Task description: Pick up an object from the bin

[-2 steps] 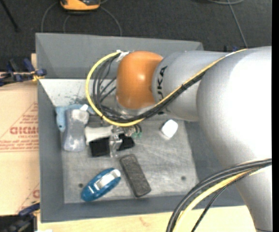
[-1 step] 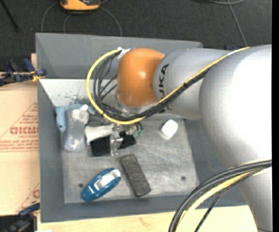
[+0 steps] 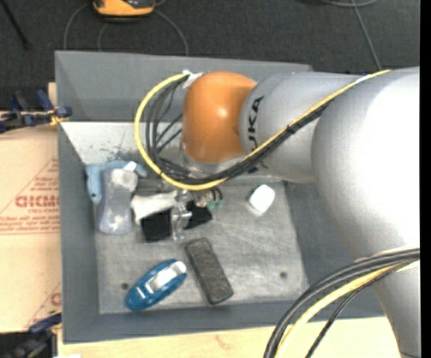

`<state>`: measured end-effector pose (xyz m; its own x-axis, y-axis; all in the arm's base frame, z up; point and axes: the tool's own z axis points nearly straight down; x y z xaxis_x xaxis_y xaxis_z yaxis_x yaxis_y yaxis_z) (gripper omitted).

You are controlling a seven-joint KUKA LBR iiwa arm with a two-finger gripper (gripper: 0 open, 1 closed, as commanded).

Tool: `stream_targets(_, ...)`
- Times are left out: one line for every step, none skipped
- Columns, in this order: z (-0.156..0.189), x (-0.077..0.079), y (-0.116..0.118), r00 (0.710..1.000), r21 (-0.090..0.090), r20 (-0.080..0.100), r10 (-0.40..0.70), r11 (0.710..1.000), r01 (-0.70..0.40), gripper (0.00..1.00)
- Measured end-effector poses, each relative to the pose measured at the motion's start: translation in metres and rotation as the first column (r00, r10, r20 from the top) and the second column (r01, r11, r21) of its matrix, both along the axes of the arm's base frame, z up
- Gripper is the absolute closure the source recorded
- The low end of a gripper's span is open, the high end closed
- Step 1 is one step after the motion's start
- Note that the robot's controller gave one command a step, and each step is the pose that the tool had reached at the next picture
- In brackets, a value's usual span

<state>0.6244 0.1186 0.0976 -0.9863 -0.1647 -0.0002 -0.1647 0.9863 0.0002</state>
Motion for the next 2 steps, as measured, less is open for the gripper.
stream_targets(0.02,-0.002,0.0,1.0,-0.002,-0.007,-0.001,1.0,0.001,1.0)
stream_targets(0.044,0.0,0.0,1.0,-0.001,-0.002,-0.001,1.0,0.001,1.0)
